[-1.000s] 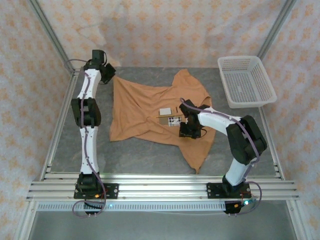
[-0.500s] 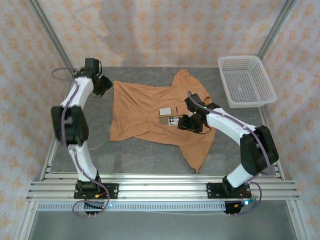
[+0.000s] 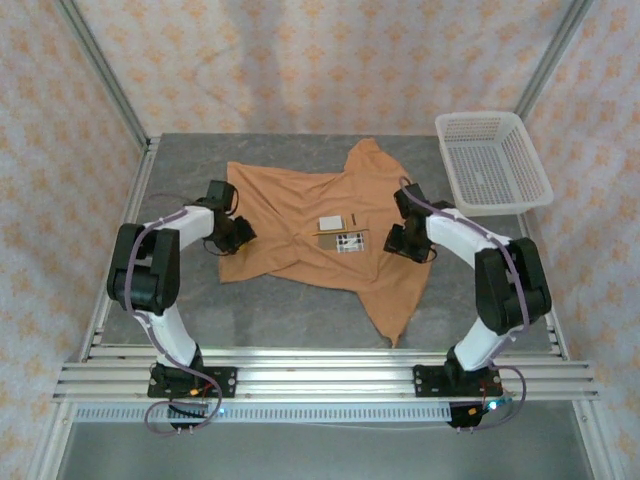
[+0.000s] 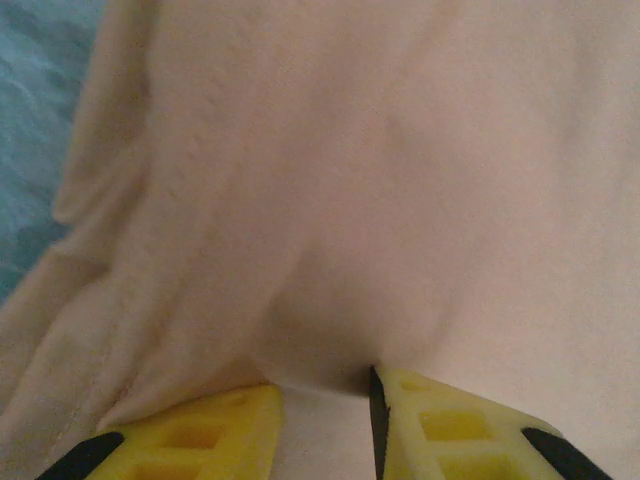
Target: Fold the inside-out t-shirt
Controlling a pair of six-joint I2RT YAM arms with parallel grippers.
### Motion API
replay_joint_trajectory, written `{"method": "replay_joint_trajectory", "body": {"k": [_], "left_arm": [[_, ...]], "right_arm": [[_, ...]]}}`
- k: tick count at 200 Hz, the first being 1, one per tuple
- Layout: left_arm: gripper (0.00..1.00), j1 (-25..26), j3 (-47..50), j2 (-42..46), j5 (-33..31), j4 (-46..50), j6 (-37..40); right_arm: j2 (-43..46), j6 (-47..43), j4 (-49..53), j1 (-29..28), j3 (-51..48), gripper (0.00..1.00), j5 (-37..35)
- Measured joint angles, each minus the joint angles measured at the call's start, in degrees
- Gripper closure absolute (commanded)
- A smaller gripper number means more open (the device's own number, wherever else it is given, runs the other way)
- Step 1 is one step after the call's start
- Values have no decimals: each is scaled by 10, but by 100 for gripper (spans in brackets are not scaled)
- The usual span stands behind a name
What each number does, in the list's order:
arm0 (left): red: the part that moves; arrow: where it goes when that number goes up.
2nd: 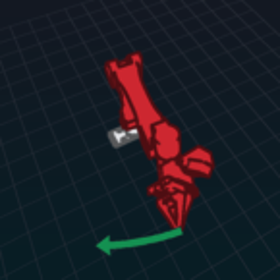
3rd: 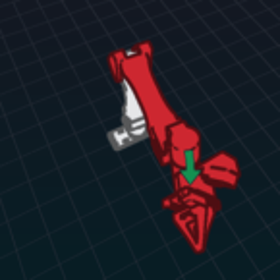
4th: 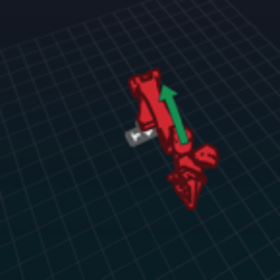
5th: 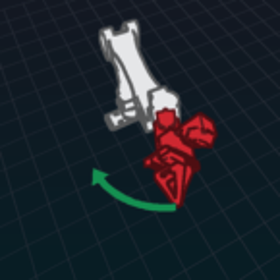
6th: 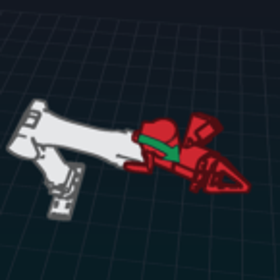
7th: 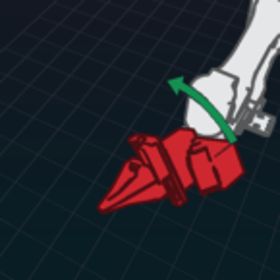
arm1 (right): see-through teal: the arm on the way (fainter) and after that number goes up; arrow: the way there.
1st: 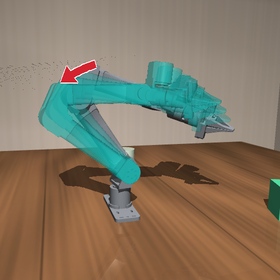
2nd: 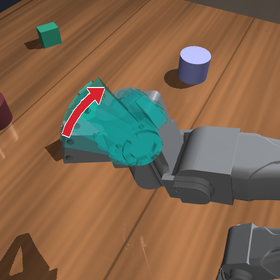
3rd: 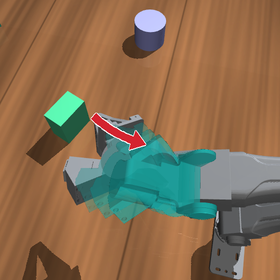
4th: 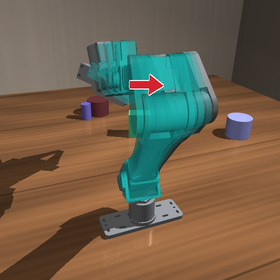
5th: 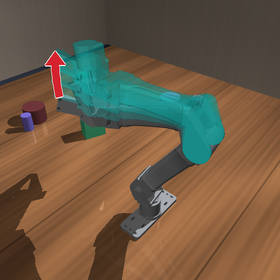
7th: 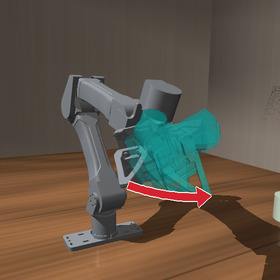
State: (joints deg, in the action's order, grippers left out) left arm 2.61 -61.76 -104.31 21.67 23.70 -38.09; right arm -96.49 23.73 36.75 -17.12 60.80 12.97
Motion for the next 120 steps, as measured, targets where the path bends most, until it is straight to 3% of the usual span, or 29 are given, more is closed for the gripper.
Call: {"method": "replay_joint_trajectory", "body": {"k": [23, 70, 98, 120], "left_arm": [[68, -34, -68, -49, -3, 3, 18], [63, -61, -196, -122, -47, 56, 68], [62, -56, -182, -79, -64, 87, 82], [67, -54, -126, 31, -87, 105, 82]], "right_arm": [[-52, -2, -4, 10, 4, 49, -13], [-141, -24, 11, 16, 131, 51, -63], [-162, -42, 20, 18, 171, 50, -74], [-141, -48, 39, 15, 171, 50, -68]]}}
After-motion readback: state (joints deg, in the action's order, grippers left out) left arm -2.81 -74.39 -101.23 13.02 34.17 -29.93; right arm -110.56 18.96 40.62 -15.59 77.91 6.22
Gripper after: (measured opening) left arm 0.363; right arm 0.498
